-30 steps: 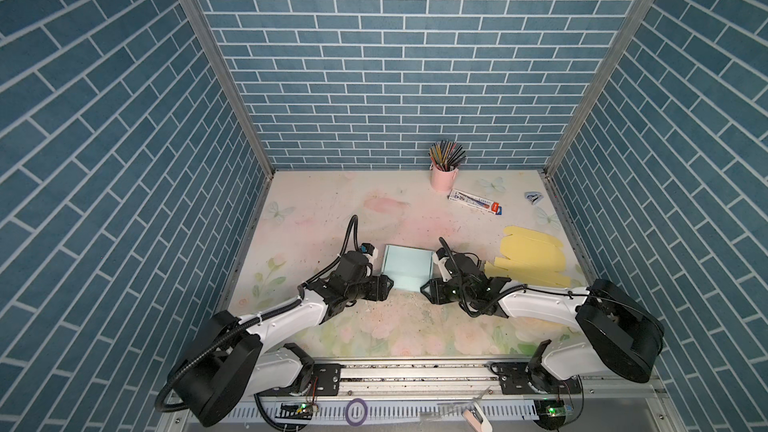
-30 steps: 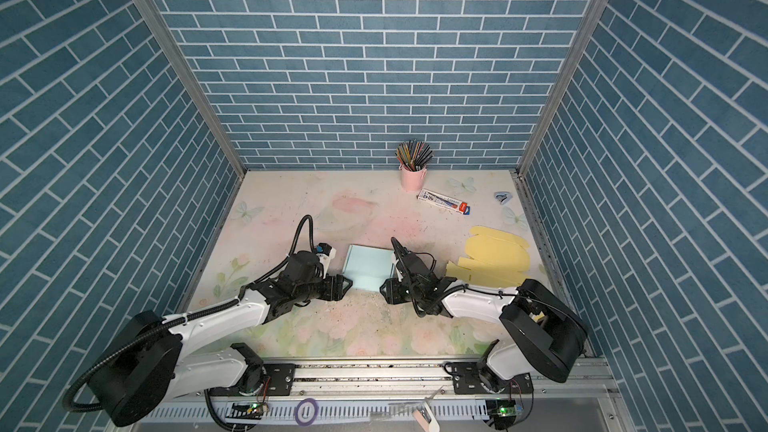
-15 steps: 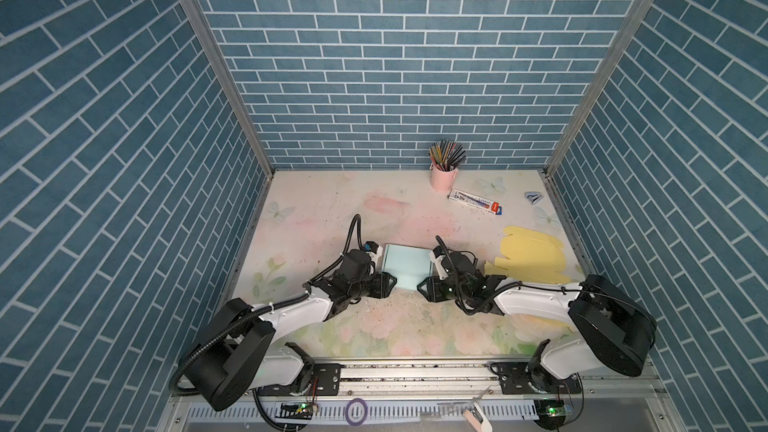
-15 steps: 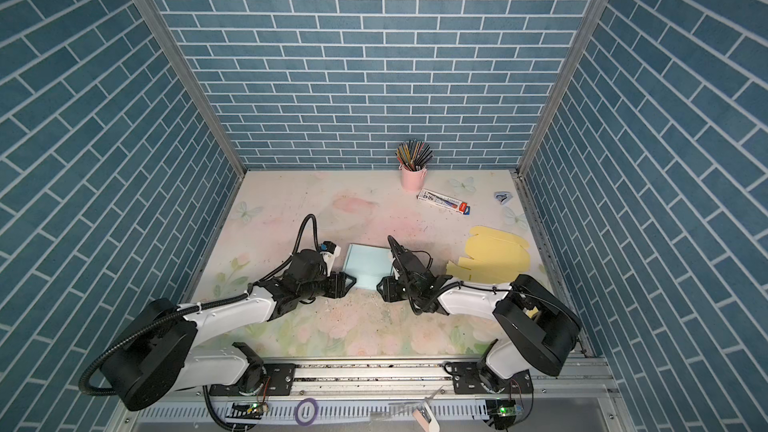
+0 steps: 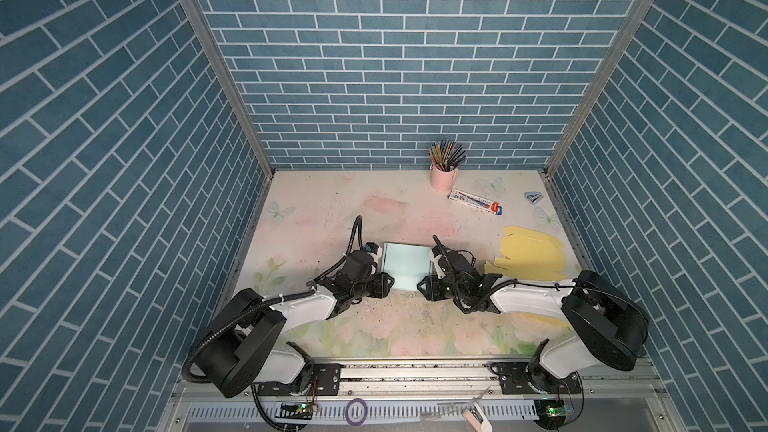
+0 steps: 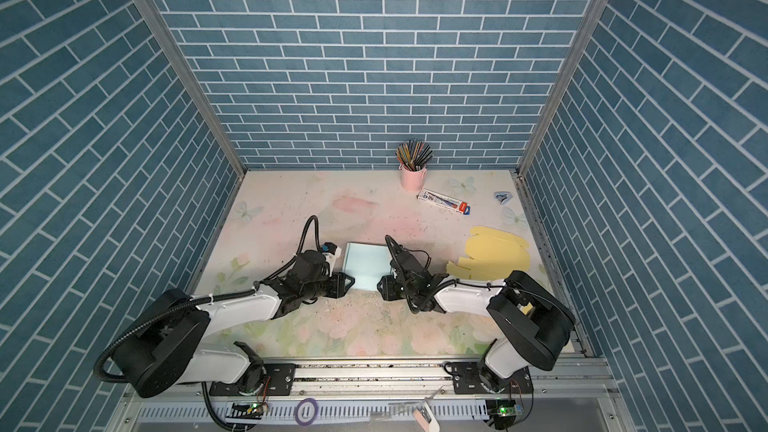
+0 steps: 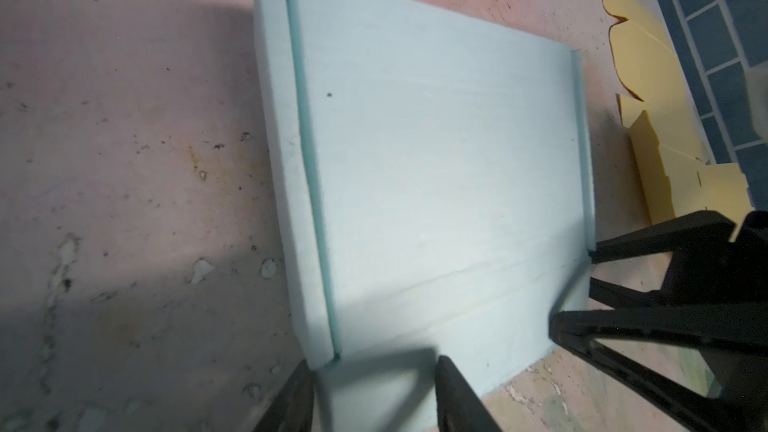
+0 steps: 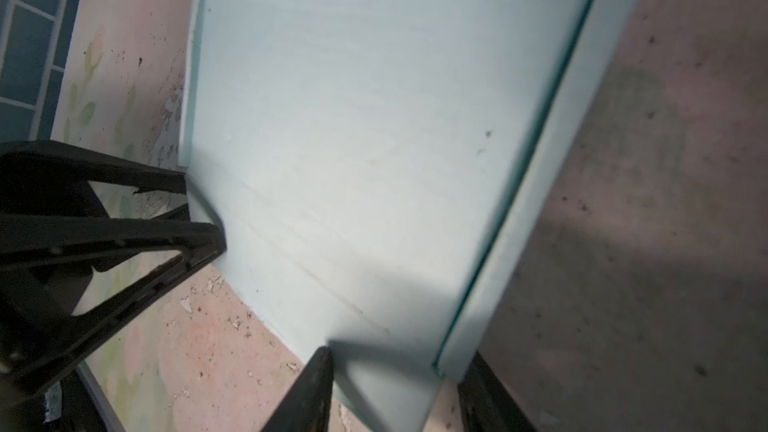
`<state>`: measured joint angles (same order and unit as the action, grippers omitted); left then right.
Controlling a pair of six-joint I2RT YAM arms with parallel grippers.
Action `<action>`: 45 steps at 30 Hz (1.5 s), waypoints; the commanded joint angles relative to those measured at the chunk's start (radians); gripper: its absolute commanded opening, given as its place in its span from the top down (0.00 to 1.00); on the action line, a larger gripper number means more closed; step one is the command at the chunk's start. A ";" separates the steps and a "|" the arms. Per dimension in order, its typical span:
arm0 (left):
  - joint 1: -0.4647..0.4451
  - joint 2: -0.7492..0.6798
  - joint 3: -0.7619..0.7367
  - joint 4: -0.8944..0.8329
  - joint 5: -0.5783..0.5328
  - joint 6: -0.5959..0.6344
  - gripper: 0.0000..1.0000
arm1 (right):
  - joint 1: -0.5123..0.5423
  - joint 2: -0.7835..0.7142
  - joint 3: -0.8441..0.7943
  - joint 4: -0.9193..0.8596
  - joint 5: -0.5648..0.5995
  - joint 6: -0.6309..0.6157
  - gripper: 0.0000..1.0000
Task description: Fold the paper box
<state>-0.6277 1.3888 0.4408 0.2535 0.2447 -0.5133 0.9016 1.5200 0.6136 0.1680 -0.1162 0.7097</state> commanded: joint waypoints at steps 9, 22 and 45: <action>-0.009 0.052 -0.012 0.089 0.010 0.003 0.57 | 0.010 -0.001 0.029 0.000 0.009 0.002 0.57; -0.010 -0.005 -0.043 0.124 0.020 0.010 0.57 | 0.011 -0.061 -0.002 0.029 0.007 0.016 0.56; -0.041 -0.042 -0.041 0.064 -0.056 0.050 0.54 | 0.030 -0.034 0.005 -0.001 0.066 0.022 0.56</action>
<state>-0.6598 1.3411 0.3939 0.3248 0.2020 -0.4747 0.9249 1.4734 0.6086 0.1574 -0.0719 0.7105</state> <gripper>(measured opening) 0.455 0.438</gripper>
